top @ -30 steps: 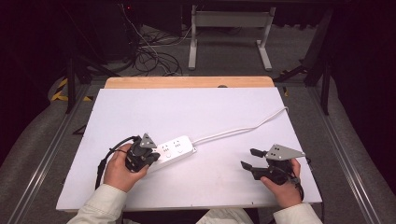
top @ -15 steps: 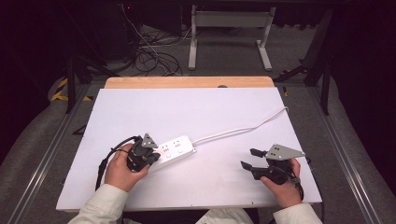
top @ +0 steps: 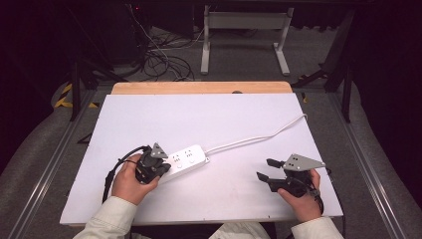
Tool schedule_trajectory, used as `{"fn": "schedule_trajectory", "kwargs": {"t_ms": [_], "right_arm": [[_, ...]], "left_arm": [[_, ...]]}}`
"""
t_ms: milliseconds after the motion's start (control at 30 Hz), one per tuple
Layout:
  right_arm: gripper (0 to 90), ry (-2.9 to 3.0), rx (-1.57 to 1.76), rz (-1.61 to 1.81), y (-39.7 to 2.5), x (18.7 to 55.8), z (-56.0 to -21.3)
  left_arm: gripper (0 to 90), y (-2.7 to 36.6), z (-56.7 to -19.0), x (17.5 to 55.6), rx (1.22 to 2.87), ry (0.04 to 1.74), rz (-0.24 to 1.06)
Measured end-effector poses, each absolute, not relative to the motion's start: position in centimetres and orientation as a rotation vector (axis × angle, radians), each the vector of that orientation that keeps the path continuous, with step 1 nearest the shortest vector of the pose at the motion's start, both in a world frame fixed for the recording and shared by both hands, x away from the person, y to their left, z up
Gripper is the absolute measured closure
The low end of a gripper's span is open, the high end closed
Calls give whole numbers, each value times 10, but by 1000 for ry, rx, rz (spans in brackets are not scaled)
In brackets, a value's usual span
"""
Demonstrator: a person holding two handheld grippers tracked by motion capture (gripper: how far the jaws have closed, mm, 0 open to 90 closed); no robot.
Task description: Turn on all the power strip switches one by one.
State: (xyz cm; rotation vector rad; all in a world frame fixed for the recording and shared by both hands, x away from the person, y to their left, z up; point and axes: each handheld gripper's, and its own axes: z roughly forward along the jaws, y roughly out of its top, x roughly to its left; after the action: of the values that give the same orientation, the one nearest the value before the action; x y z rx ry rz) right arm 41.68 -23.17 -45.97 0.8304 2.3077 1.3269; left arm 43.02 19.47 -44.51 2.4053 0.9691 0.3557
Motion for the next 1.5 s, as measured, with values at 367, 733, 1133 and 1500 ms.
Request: {"fn": "schedule_trajectory", "kwargs": {"t_ms": [367,733,1133,1500], "right_arm": [[393,2308,830,1326,-231,416,-460],[394,2306,832,1335,-232,416,-459],[393,2300,838,1347,-234,417,-459],[393,2302,841,1345,-234,418,-459]], "left_arm": [[900,195,-447,430,2388,980,363],[900,195,-450,426,2378,977,387],[900,207,-437,423,2253,966,389],[900,203,-432,422,2276,944,387]]}}
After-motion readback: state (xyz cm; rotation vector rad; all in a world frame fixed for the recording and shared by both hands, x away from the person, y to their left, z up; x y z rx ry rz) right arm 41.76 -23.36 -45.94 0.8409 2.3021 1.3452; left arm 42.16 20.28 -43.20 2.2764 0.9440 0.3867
